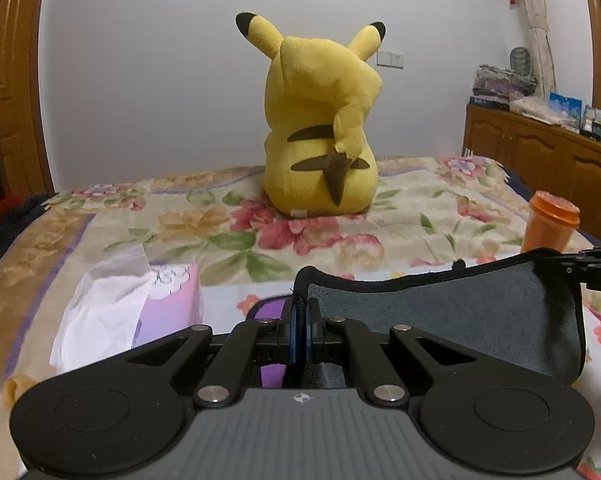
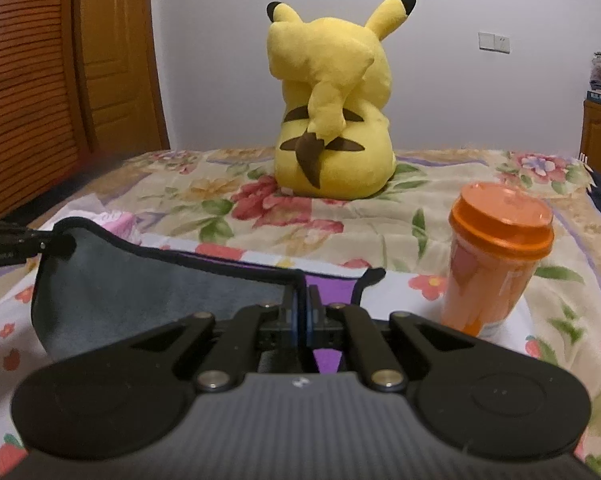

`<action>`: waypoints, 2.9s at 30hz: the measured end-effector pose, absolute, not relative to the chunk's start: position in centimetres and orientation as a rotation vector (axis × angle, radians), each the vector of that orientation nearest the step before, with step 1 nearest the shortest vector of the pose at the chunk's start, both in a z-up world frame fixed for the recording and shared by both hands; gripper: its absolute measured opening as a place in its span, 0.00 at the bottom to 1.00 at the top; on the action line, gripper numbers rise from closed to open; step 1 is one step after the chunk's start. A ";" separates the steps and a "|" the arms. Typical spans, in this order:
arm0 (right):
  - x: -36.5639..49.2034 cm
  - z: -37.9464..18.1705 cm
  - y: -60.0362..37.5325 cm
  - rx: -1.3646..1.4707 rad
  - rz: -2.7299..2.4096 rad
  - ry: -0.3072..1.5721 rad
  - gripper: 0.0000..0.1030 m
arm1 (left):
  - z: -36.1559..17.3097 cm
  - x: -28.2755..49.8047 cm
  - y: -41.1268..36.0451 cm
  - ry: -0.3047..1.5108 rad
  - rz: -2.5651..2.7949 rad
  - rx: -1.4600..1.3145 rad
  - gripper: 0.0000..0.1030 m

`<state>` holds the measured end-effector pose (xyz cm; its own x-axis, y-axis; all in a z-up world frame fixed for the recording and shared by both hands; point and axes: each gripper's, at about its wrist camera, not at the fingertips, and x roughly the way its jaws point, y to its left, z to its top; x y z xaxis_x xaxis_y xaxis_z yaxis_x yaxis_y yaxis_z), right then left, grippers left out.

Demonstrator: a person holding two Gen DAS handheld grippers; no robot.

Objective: Fold towel

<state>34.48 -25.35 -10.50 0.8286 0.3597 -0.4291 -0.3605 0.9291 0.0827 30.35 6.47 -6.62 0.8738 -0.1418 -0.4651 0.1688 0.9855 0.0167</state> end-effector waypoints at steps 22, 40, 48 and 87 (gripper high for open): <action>39.9 -10.2 -24.7 -0.028 0.334 0.404 0.04 | -6.2 36.4 5.6 0.451 -0.101 0.060 0.07; 43.6 -15.1 -23.8 -0.045 0.304 0.509 0.04 | -11.6 40.4 5.7 0.554 -0.064 0.071 0.08; 44.2 -16.3 -24.3 -0.021 0.304 0.547 0.05 | -12.7 40.3 5.5 0.576 -0.073 0.078 0.14; 33.7 -11.6 -24.3 -0.008 0.280 0.547 0.89 | -10.4 29.1 3.5 0.656 -0.143 0.140 0.69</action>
